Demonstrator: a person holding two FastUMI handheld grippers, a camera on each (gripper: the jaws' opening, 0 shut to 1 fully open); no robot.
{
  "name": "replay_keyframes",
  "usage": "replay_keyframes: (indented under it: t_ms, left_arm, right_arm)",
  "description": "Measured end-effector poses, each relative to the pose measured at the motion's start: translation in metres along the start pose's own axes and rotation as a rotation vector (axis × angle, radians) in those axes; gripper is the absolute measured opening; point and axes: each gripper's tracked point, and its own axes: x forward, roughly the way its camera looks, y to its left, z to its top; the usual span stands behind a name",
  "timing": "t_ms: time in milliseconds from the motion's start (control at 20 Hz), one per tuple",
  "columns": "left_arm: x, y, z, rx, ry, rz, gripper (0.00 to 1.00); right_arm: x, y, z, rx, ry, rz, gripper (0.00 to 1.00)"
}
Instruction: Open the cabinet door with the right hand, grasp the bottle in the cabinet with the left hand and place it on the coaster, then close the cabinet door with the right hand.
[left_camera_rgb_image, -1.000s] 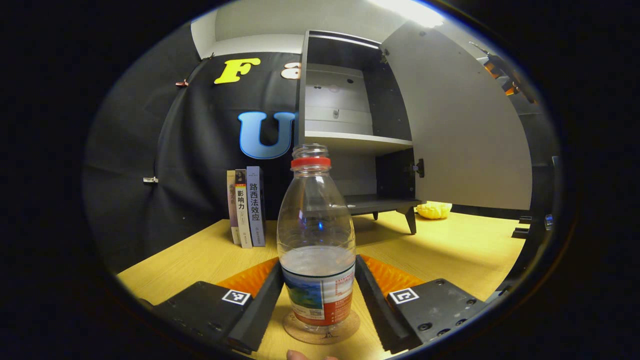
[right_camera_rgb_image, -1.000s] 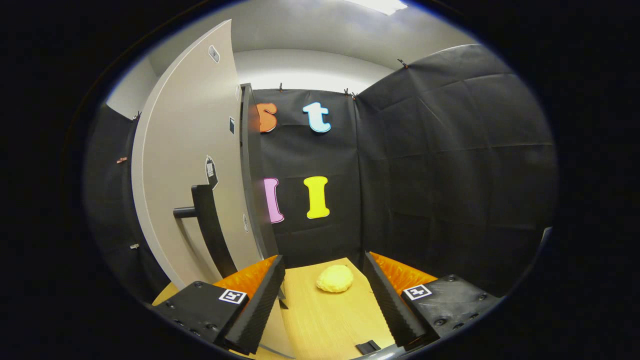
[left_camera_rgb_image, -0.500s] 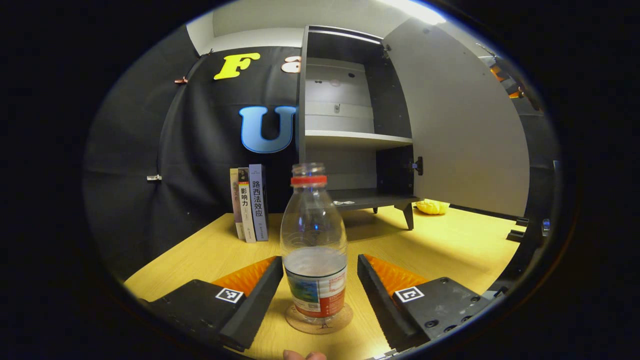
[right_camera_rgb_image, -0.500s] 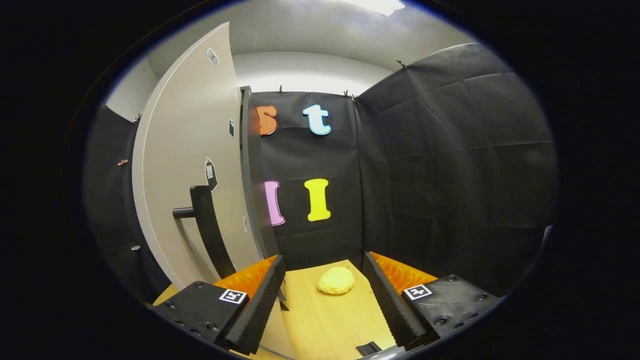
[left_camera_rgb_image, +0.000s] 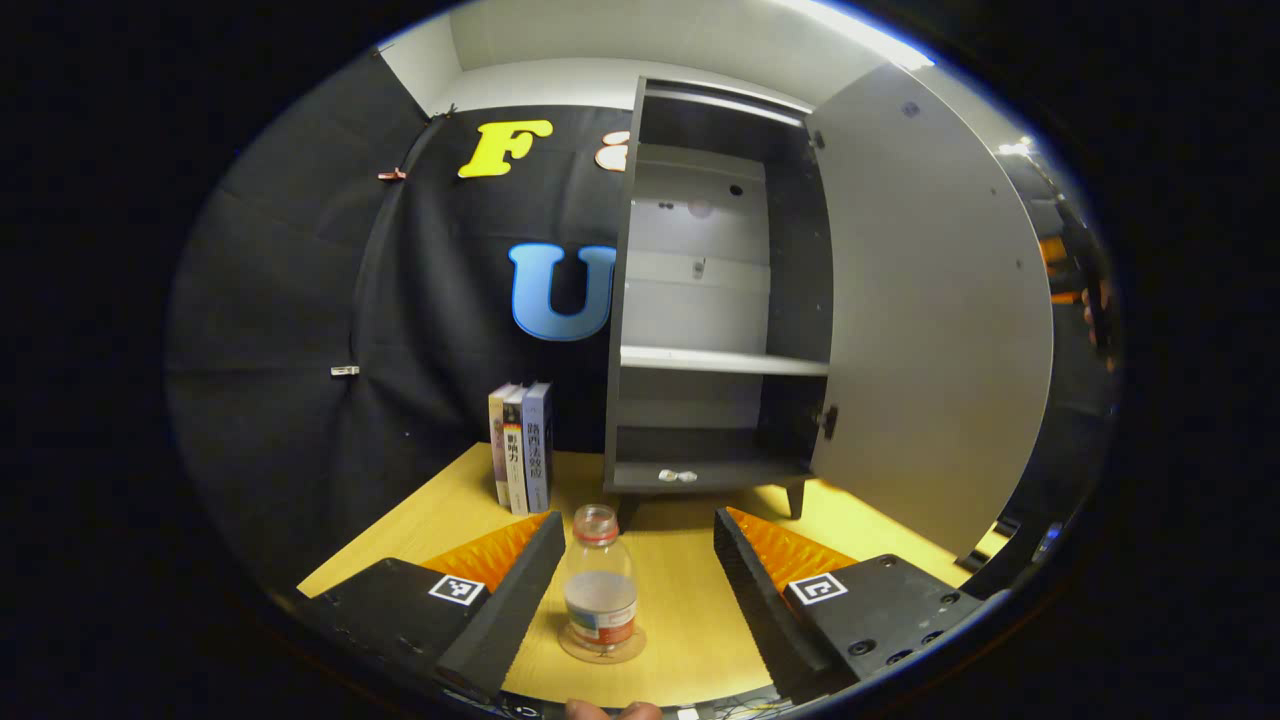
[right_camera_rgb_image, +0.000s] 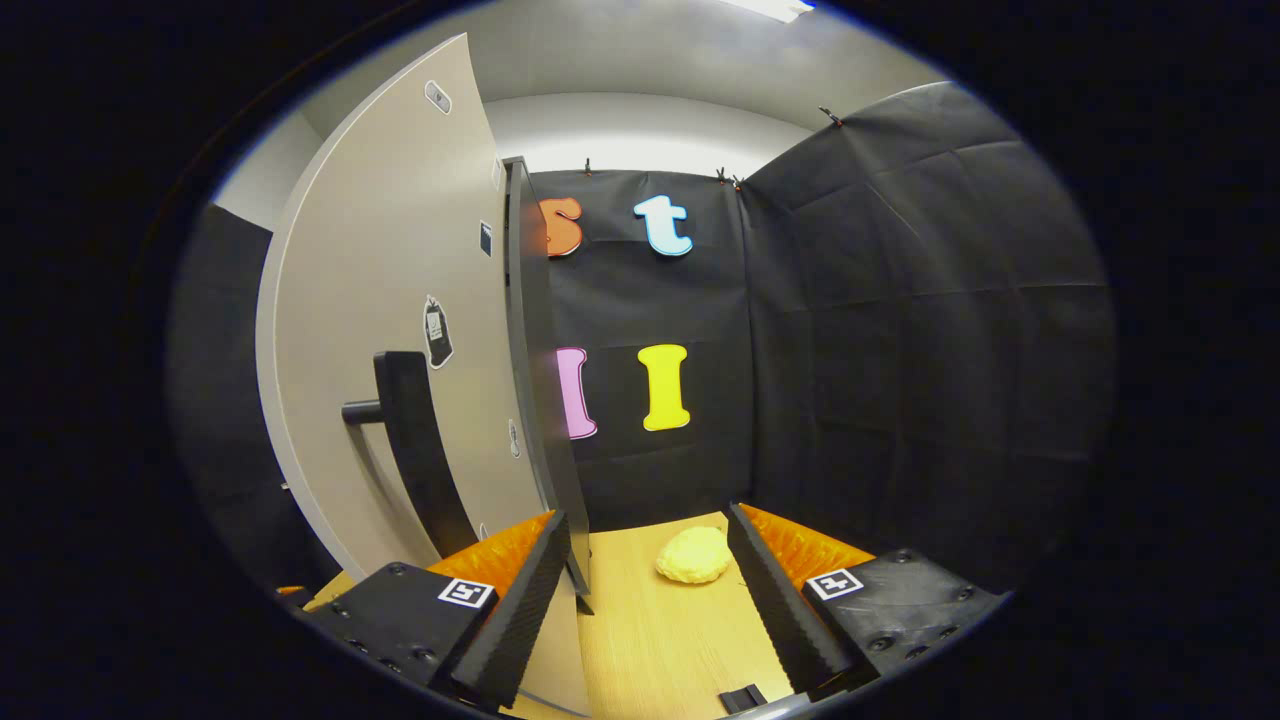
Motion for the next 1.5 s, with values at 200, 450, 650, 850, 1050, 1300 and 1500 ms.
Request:
replay_keyframes:
  t_ms: [200,450,650,850,1050,1300,1500]
  left_arm:
    - [-0.001,-0.013,0.063,0.013,-0.047,0.077,0.92]
    - [0.003,-0.041,0.108,0.055,-0.064,0.110,0.92]
    - [-0.001,-0.073,0.120,0.054,-0.049,0.084,0.92]
    - [-0.011,-0.085,0.130,0.018,-0.054,0.081,0.94]
    - [-0.019,-0.069,0.136,0.002,-0.052,0.112,0.92]
    - [-0.027,-0.041,0.139,0.013,-0.045,0.160,0.95]
    - [-0.027,-0.028,0.150,0.040,-0.054,0.170,0.95]
  right_arm:
    - [0.003,0.003,0.000,-0.008,-0.009,0.039,0.97]
    - [-0.001,0.001,-0.001,-0.015,-0.005,0.004,0.97]
    - [-0.006,0.014,-0.002,-0.055,-0.016,0.023,0.96]
    - [-0.016,0.040,-0.009,-0.037,-0.006,0.081,0.96]
    - [-0.023,0.079,-0.015,-0.036,0.002,0.149,0.96]
    - [-0.021,0.135,-0.024,-0.026,0.018,0.234,0.96]
    - [-0.016,0.167,-0.028,-0.024,0.021,0.274,0.96]
